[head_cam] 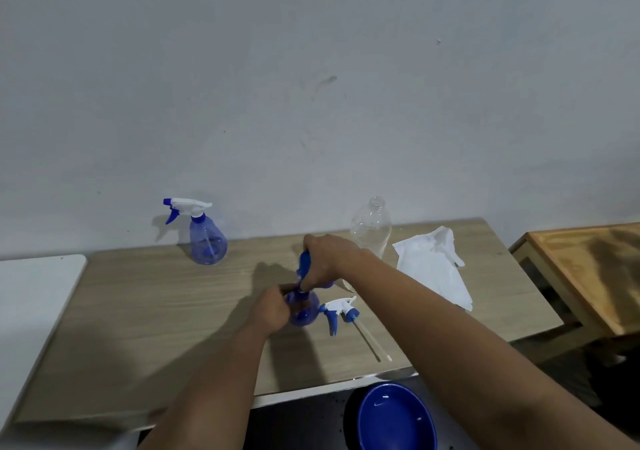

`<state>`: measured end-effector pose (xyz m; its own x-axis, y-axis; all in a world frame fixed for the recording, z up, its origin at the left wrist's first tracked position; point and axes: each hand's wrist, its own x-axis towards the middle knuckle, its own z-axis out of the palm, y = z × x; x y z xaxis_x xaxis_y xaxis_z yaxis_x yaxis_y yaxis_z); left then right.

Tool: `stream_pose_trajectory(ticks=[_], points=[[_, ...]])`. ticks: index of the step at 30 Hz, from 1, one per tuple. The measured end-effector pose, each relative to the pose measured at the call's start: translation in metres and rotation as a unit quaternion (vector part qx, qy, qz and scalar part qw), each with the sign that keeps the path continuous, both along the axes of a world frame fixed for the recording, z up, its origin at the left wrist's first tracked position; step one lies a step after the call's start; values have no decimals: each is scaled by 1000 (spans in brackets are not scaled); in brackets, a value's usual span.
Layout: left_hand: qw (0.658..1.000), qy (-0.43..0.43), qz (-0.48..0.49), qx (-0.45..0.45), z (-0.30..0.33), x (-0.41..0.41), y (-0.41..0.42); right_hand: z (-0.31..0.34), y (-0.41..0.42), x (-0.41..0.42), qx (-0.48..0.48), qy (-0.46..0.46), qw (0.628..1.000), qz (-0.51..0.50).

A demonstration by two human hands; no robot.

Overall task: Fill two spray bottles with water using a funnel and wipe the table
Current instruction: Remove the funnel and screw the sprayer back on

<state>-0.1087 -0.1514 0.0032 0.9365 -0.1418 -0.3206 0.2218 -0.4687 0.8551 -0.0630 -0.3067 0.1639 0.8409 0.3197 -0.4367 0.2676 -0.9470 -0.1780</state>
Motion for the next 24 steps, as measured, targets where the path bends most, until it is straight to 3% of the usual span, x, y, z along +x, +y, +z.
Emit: stream_pose_trajectory(ticks=[5,10,12,15,19,24], points=[[1000,-13,-10,2,12,-4,1,2,-17,3,114,24,984,-135],[999,-37,-10,-19,13,-10,6,-44,-24,-6,327,93,891,-301],[999,-38,-2,-19,8,-10,8,-68,-25,-8,370,74,863,-337],[998,-58,9,-12,3,-12,8,-102,-27,-8,370,19,856,-361],[997,-77,17,-8,1,-12,6,-134,-23,-7,368,13,850,-375],[997,-80,2,-23,-4,-9,8,-159,-20,-3,335,-1,871,-359]])
